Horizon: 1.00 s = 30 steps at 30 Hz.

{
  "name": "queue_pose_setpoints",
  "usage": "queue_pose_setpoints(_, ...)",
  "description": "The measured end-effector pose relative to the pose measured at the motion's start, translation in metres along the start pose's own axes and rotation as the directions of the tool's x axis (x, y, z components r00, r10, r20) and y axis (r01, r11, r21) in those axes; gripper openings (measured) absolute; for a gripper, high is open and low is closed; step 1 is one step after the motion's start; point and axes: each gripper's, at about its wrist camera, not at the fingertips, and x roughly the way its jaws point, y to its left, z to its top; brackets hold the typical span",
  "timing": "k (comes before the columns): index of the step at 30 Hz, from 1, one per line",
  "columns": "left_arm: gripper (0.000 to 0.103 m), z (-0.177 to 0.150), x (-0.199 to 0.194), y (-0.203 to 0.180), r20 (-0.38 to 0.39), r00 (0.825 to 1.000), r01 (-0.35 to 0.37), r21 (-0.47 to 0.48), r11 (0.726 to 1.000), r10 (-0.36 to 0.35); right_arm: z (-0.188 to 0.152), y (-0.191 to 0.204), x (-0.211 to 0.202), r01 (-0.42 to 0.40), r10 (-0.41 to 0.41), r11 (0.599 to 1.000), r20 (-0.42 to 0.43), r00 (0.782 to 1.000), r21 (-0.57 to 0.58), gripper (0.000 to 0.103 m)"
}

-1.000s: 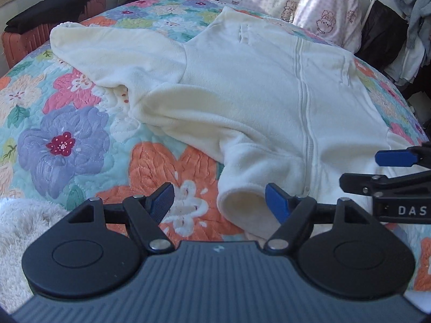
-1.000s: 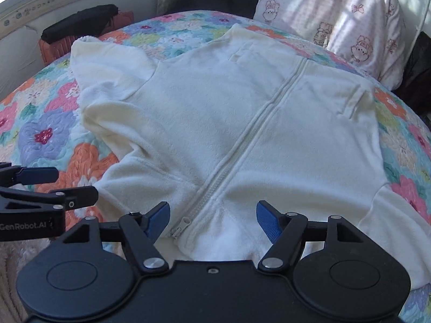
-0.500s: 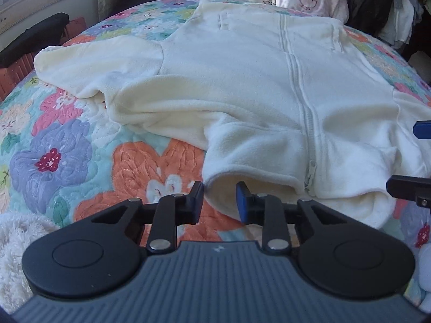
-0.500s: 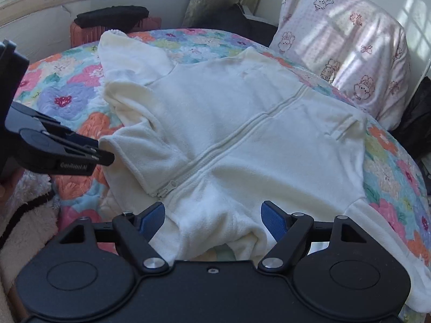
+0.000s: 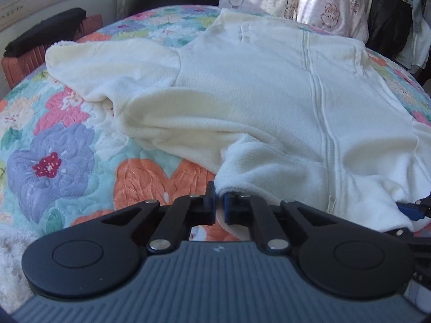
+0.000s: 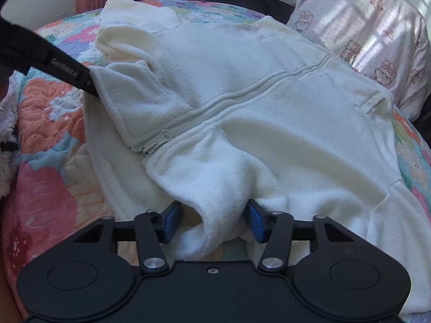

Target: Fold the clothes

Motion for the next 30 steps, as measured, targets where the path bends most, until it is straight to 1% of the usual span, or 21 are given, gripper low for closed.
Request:
queue_pose_setpoints(1, 0.005, -0.001, -0.015, 0.002, 0.047, 0.999, -0.020, -0.013, 1.000, 0.020, 0.000, -0.011, -0.007, -0.014, 0.014, 0.998, 0.012, 1.000, 0.053, 0.019)
queue_pose_setpoints(2, 0.005, -0.004, -0.031, 0.004, 0.082, 0.996, -0.029, -0.040, 0.999, 0.032, -0.001, -0.021, -0.018, -0.064, 0.060, 0.992, 0.043, 0.997, 0.110, 0.011)
queue_pose_setpoints(3, 0.005, -0.007, -0.047, 0.005, 0.117, 0.992, -0.037, -0.069, 0.997, 0.045, -0.002, -0.030, -0.028, -0.114, 0.102, 0.980, 0.076, 0.992, 0.161, 0.010)
queue_pose_setpoints(4, 0.005, -0.011, -0.058, 0.005, 0.124, 0.991, -0.029, -0.097, 0.995, 0.041, -0.003, -0.033, -0.039, -0.146, 0.129, 0.976, 0.109, 0.986, 0.162, 0.010)
queue_pose_setpoints(5, 0.005, -0.015, -0.064, 0.003, 0.112, 0.993, -0.027, -0.107, 0.994, 0.039, -0.004, -0.029, -0.048, -0.145, 0.129, 0.981, 0.128, 0.983, 0.129, 0.010)
queue_pose_setpoints(7, 0.005, -0.026, -0.060, -0.007, 0.050, 0.996, -0.068, -0.072, 0.995, 0.071, -0.008, -0.023, -0.056, -0.158, 0.148, 0.985, 0.124, 0.981, 0.075, 0.010)
queue_pose_setpoints(9, 0.004, -0.037, -0.048, -0.011, -0.019, 0.995, -0.102, -0.045, 0.994, 0.101, -0.015, -0.022, -0.047, -0.257, 0.254, 0.962, 0.045, 0.966, 0.092, 0.010)
queue_pose_setpoints(10, 0.004, -0.041, -0.041, -0.012, -0.053, 0.992, -0.113, -0.043, 0.993, 0.111, -0.019, -0.018, -0.039, -0.263, 0.265, 0.962, -0.004, 0.964, 0.076, 0.010)
queue_pose_setpoints(11, 0.004, -0.039, -0.037, -0.010, -0.077, 0.992, -0.110, -0.072, 0.991, 0.104, -0.023, -0.014, -0.031, -0.270, 0.273, 0.961, -0.049, 0.961, 0.061, 0.010)
queue_pose_setpoints(12, 0.004, -0.037, -0.040, -0.008, -0.066, 0.992, -0.113, -0.089, 0.990, 0.107, -0.025, -0.014, -0.031, -0.271, 0.274, 0.961, -0.047, 0.961, 0.055, 0.009)
queue_pose_setpoints(14, 0.005, -0.033, -0.057, -0.008, 0.024, 0.993, -0.113, -0.102, 0.988, 0.116, -0.024, -0.018, -0.039, -0.294, 0.296, 0.954, -0.021, 0.955, 0.063, 0.010)
queue_pose_setpoints(15, 0.005, -0.032, -0.069, -0.013, 0.090, 0.987, -0.124, -0.082, 0.989, 0.131, -0.022, -0.022, -0.046, -0.314, 0.315, 0.947, 0.003, 0.949, 0.073, 0.010)
queue_pose_setpoints(16, 0.005, -0.031, -0.081, -0.018, 0.156, 0.977, -0.136, -0.063, 0.989, 0.144, -0.020, -0.026, -0.057, -0.337, 0.334, 0.939, 0.048, 0.941, 0.073, 0.010)
queue_pose_setpoints(17, 0.005, -0.031, -0.086, -0.024, 0.171, 0.972, -0.155, -0.036, 0.987, 0.159, -0.019, -0.029, -0.067, -0.358, 0.351, 0.931, 0.088, 0.932, 0.070, 0.010)
queue_pose_setpoints(19, 0.005, -0.036, -0.077, -0.027, 0.087, 0.986, -0.136, -0.036, 0.990, 0.139, -0.020, -0.025, -0.068, -0.348, 0.345, 0.937, 0.072, 0.936, 0.033, 0.010)
queue_pose_setpoints(20, 0.005, -0.042, -0.065, -0.023, 0.006, 0.993, -0.115, -0.064, 0.991, 0.115, -0.023, -0.020, -0.058, -0.313, 0.313, 0.950, 0.015, 0.950, -0.003, 0.010)
queue_pose_setpoints(21, 0.005, -0.048, -0.052, -0.019, -0.075, 0.993, -0.096, -0.093, 0.991, 0.089, -0.028, -0.016, -0.045, -0.284, 0.283, 0.958, -0.036, 0.958, -0.025, 0.010)
queue_pose_setpoints(22, 0.005, -0.051, -0.048, -0.014, -0.097, 0.992, -0.095, -0.110, 0.989, 0.085, -0.034, -0.012, -0.033, -0.259, 0.255, 0.965, -0.083, 0.963, -0.045, 0.010)
queue_pose_setpoints(23, 0.005, -0.054, -0.044, -0.010, -0.117, 0.990, -0.095, -0.126, 0.987, 0.081, -0.039, -0.013, -0.030, -0.273, 0.270, 0.962, -0.091, 0.958, -0.022, 0.010)
queue_pose_setpoints(27, 0.008, -0.045, -0.061, -0.005, -0.080, 0.995, -0.077, -0.148, 0.986, 0.065, -0.040, -0.021, -0.043, -0.299, 0.299, 0.954, -0.020, 0.954, 0.002, 0.011)
queue_pose_setpoints(30, 0.008, -0.040, -0.076, 0.001, -0.057, 0.997, -0.064, -0.162, 0.985, 0.056, -0.043, -0.014, -0.055, -0.326, 0.327, 0.944, 0.010, 0.945, -0.054, 0.013)
